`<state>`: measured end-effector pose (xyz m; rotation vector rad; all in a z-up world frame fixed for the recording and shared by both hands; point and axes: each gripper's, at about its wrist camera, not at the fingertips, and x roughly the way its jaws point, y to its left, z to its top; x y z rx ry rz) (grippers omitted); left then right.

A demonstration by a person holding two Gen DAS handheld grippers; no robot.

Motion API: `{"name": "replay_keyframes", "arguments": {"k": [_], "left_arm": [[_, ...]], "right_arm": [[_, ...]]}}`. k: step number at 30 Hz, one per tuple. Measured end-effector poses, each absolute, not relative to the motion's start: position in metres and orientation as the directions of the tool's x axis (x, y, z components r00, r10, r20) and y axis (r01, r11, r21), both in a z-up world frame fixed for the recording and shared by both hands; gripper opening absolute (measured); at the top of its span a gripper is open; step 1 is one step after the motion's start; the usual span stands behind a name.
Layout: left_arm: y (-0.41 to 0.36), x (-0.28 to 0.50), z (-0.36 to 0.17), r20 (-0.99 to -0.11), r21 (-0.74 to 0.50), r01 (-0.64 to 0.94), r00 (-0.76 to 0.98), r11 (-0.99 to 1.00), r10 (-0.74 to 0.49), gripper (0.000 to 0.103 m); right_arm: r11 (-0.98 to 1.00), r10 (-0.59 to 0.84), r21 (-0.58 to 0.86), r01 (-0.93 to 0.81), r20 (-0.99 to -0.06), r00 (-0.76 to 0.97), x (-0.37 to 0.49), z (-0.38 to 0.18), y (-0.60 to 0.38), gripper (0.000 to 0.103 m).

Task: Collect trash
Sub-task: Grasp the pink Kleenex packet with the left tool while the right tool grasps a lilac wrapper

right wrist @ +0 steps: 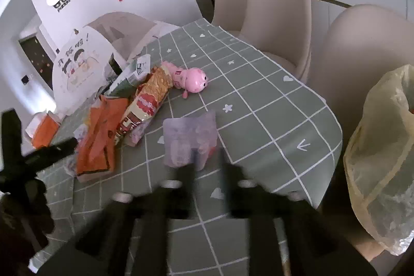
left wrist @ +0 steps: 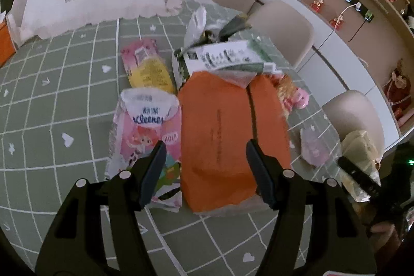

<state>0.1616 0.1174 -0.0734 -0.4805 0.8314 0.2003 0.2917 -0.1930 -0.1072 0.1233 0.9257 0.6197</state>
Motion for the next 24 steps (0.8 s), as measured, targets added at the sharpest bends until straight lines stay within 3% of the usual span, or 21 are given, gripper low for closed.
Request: {"name": "replay_keyframes", "arguments": {"k": [7, 12, 14, 16, 20, 24], "left_arm": [[0.125, 0.145, -0.068, -0.746, -0.335, -0.362, 0.666, 0.870, -0.010, 0.061], [0.126, 0.141, -0.073, -0.758, -0.333, -0.370, 0.653, 0.867, -0.012, 0.061], [0.128, 0.140, -0.074, -0.760, -0.328, -0.378, 0.650, 0.866, -0.005, 0.061], [0.131, 0.139, -0.075, -0.763, -0.326, -0.393, 0.647, 0.860, 0.006, 0.061], [0.140, 0.136, -0.076, -0.765, -0.316, -0.417, 0.643, 0.852, 0.030, 0.061], [0.149, 0.132, -0.074, -0.761, -0.307, -0.435, 0.646, 0.846, 0.056, 0.061]], "right_arm": [[0.835, 0.525, 0.347, -0.427, -0.736, 0.428, 0.309, -0.129, -0.173, 0.040], [0.824, 0.488, 0.219, -0.523, -0.743, 0.458, 0.312, -0.129, -0.143, 0.039], [0.800, 0.496, 0.199, -0.566, -0.751, 0.437, 0.312, -0.128, -0.133, 0.033], [0.778, 0.481, 0.148, -0.611, -0.765, 0.428, 0.305, -0.127, -0.122, 0.013], [0.745, 0.516, 0.155, -0.649, -0.752, 0.411, 0.290, -0.119, -0.119, 0.005], [0.747, 0.554, 0.208, -0.631, -0.720, 0.418, 0.284, -0.103, -0.132, 0.005]]}}
